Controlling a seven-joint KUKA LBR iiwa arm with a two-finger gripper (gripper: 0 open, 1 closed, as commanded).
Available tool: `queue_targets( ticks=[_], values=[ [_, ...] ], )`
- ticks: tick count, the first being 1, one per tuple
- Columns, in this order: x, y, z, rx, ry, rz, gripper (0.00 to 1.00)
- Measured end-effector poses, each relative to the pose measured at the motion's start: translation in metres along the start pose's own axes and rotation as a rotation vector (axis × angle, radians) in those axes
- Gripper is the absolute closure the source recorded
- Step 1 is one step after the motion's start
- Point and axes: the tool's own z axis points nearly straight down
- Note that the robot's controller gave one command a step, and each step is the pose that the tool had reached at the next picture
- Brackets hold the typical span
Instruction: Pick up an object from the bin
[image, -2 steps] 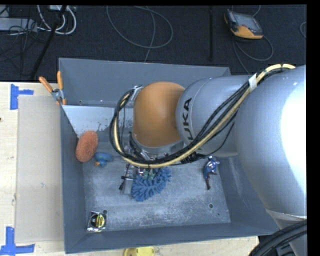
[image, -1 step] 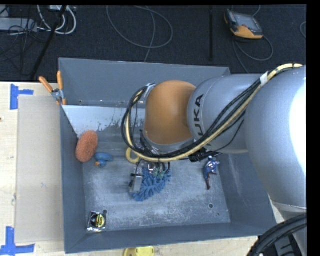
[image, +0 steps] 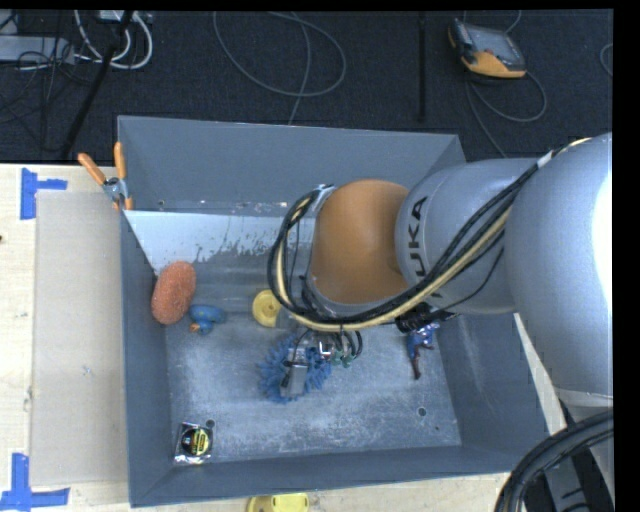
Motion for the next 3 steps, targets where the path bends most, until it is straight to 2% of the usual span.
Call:
queue_targets(
  ticks=[1, 2, 3],
  values=[
    [0.025, -0.043, 0.023, -0.001, 0.000, -0.075, 1.00],
    [0.025, -0.043, 0.023, -0.001, 0.000, -0.074, 1.00],
    [0.019, -0.054, -0.084, -0.001, -0.001, -0.086, 1.00]
  ],
)
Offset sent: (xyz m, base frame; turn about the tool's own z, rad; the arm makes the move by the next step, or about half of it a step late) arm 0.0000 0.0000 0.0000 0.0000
